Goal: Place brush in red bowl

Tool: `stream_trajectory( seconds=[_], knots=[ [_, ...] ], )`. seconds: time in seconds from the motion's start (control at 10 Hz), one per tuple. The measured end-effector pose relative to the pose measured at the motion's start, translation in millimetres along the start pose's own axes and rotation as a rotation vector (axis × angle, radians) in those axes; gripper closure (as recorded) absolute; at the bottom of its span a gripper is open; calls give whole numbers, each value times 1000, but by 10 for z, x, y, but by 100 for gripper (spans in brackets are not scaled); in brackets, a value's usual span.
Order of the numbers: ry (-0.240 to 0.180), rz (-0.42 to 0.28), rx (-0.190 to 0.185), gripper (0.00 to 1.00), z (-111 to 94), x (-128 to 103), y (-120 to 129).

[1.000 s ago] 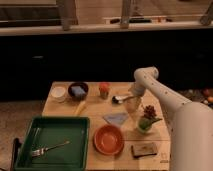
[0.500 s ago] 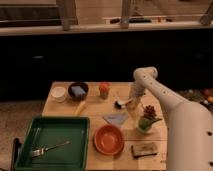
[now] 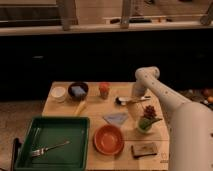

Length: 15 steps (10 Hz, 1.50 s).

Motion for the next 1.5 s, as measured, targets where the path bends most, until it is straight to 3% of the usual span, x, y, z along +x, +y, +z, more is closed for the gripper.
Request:
stream_trajectory(
  seconds=[0.8,1.5],
  knots=[
    [-8,-60,85,100,-363,-93,-92],
    [-1,-136,120,100,-570,-197,-98]
  ],
)
